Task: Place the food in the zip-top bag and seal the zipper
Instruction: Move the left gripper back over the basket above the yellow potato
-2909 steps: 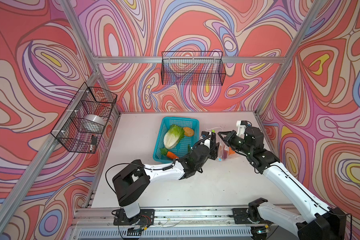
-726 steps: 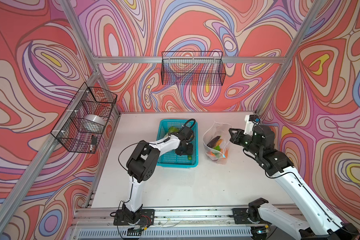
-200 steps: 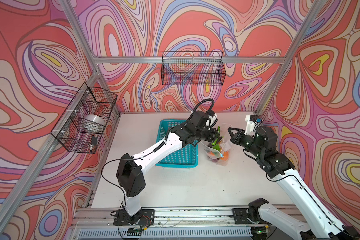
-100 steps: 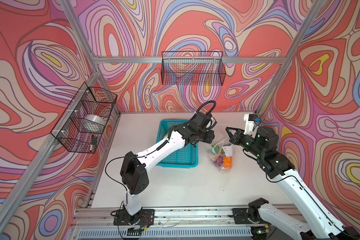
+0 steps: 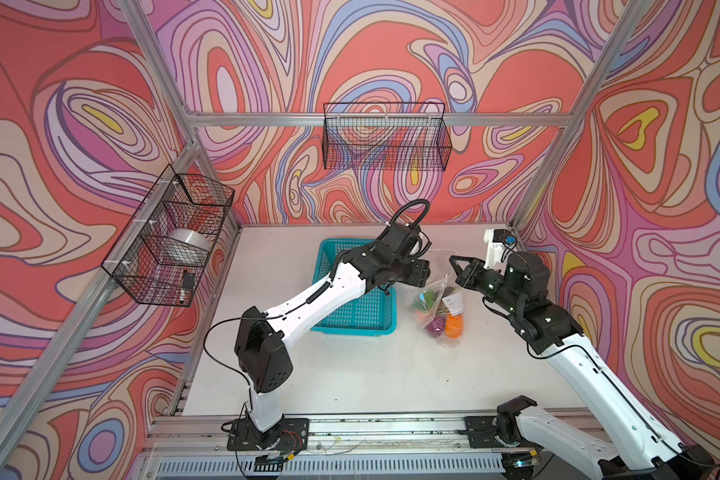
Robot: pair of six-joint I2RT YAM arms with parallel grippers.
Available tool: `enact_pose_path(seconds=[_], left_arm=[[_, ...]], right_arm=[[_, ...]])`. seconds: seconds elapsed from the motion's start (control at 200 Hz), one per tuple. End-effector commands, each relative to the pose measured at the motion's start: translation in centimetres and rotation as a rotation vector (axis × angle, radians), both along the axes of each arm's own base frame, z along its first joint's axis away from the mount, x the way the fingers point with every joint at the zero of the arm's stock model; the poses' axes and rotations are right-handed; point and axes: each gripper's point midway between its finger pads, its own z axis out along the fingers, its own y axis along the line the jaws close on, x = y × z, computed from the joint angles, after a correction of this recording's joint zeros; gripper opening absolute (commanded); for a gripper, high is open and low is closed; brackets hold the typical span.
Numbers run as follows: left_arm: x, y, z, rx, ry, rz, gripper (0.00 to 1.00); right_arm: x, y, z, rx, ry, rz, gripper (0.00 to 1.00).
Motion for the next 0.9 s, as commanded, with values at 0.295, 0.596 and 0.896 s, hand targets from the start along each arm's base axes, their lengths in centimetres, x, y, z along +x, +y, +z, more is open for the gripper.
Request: enact_pose_path(seconds=[0.295, 0.596, 0.896], left_arm=[[2.9, 6.9, 4.9, -0.283, -0.072, 0.197, 0.74], [9.5, 11.9, -2.2, -0.025, -0.084, 0.413, 0.75], [14.3, 11.7, -10.8, 0.093, 0.059, 0.476, 0.74]], right_arm=[[0.5, -0.4, -0.6, -0.022, 0.012, -0.026, 0.0], [0.4, -0.7, -0.2, -0.037, 0.0, -0.039, 0.0], [-0.2, -1.2, -0.2, -0.044, -0.001, -0.054, 0.0]])
